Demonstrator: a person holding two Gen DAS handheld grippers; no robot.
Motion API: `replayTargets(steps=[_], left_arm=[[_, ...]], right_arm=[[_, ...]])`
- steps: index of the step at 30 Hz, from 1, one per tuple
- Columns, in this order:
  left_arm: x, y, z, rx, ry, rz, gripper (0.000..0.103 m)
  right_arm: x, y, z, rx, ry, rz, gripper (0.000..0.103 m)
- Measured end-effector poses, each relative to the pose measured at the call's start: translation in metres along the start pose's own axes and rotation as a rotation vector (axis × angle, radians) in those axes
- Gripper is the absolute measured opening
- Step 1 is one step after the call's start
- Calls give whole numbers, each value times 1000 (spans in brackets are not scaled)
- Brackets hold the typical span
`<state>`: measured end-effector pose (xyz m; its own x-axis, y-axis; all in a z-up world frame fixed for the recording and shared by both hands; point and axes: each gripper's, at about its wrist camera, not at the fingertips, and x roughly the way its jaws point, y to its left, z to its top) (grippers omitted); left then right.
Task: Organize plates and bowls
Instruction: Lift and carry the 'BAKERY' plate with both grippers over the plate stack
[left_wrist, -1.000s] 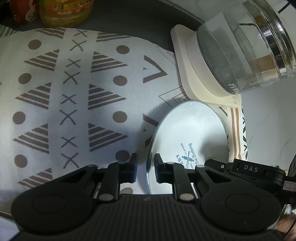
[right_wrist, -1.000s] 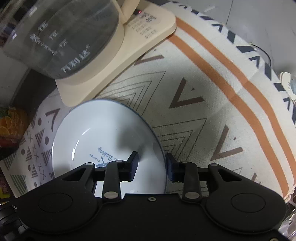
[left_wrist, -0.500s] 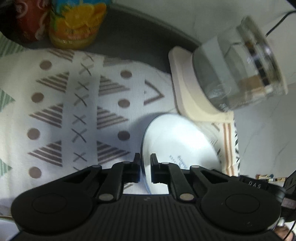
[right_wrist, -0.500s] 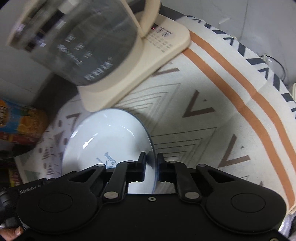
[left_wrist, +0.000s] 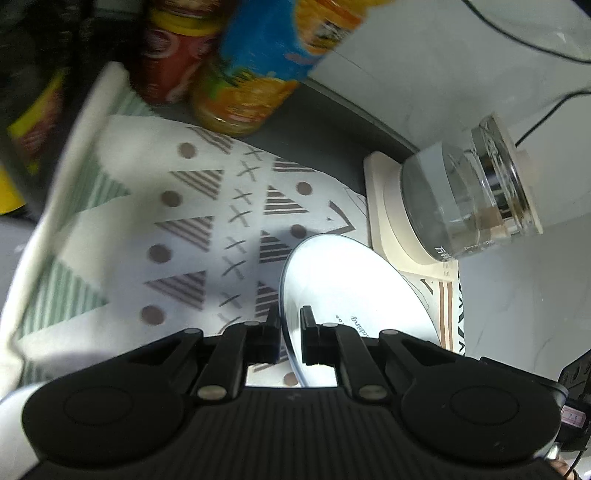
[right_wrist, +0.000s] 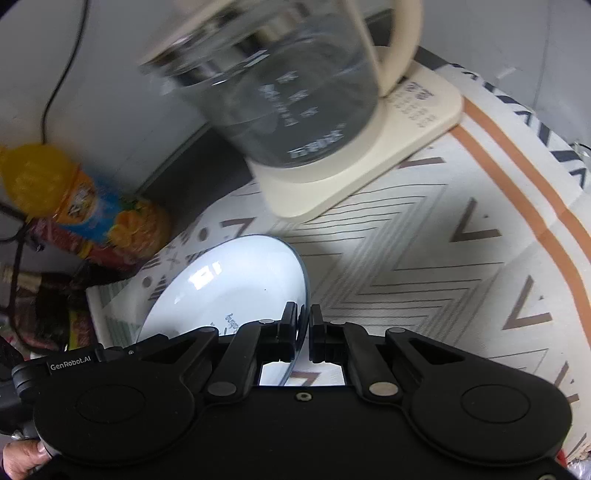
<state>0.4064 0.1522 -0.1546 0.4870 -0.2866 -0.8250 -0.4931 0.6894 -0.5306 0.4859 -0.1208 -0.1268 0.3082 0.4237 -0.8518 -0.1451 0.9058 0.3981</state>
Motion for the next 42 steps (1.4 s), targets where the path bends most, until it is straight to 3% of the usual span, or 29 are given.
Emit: replayTargets(steps=[15,42], left_arm=[[-61,36,-34,-105,-101,11,8],[-117,85,-104,-190,-173,76,8]], right_arm=[[-18,49,-20,-163,8,100,6],[-30,68,-98,-310,74,160,7]])
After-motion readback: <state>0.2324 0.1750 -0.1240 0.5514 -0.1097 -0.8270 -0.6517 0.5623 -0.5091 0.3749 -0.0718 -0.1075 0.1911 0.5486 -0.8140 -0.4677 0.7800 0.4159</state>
